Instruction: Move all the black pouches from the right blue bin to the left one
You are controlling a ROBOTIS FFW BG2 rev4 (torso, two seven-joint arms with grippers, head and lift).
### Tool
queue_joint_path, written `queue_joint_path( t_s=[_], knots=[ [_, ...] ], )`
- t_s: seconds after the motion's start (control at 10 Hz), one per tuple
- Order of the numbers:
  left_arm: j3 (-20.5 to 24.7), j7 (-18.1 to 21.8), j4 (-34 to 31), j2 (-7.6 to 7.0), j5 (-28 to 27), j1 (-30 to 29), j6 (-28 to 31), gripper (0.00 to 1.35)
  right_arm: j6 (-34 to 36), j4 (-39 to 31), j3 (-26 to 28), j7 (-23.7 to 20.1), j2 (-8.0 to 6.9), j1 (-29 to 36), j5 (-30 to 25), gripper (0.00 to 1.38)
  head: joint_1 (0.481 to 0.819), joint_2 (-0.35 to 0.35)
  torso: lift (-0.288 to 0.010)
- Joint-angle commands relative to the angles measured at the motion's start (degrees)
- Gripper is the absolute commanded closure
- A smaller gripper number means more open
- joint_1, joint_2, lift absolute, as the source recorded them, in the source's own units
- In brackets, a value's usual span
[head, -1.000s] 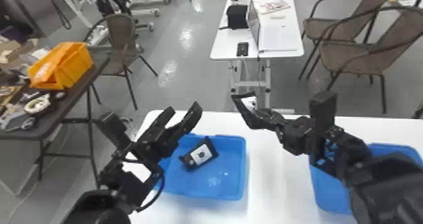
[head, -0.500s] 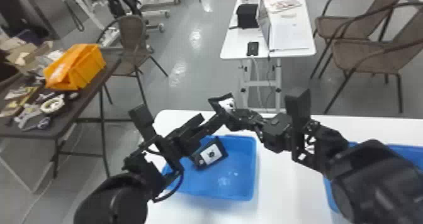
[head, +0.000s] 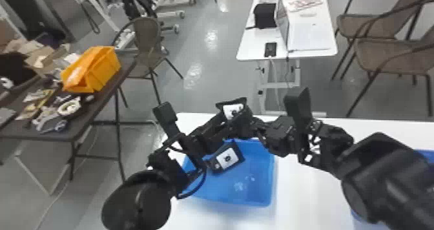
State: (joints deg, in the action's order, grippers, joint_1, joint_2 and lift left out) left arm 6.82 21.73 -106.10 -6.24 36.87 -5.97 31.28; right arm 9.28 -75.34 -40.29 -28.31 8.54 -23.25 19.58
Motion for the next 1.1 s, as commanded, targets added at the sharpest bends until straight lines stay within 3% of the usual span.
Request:
queue_joint_path(
  t_s=[0.0,0.4,0.7,0.8,0.9,1.0],
  knots=[
    [1.2,0.0,0.2,-0.18,-0.9,-0.6,-0.2,0.09,-0.1,0.3,-0.5,-0.1,0.16,-0.2,0.6,1.28,0.695,0.301,0.000],
    [1.8,-0.2,0.8,-1.67,-2.2,0.1,1.6,0.11,-0.9,1.2,-2.4,-0.2,0.60,-1.5,2.0,1.28,0.695,0.337,0.000],
    [0.7,-0.1,2.6,-0.97,-1.5,0.6,1.4,0.18,-1.3,1.5,-3.5,-0.3,0.69,-2.1,2.7,1.28,0.695,0.332,0.000],
    [1.2,-0.3,2.4,-0.35,-2.4,0.3,1.0,0.66,-1.3,1.6,-3.5,-0.3,0.78,-2.1,2.7,1.28,0.695,0.328,0.000],
    [1.4,-2.5,1.7,0.44,-2.3,-0.4,0.7,1.23,-1.3,1.6,-3.5,-0.3,0.78,-2.1,2.9,1.28,0.695,0.329,0.000],
    [1.8,-2.4,1.5,1.14,-2.3,-0.7,0.4,1.21,-1.3,1.6,-3.5,-0.3,0.87,-2.1,2.9,1.28,0.695,0.334,0.000]
  ],
)
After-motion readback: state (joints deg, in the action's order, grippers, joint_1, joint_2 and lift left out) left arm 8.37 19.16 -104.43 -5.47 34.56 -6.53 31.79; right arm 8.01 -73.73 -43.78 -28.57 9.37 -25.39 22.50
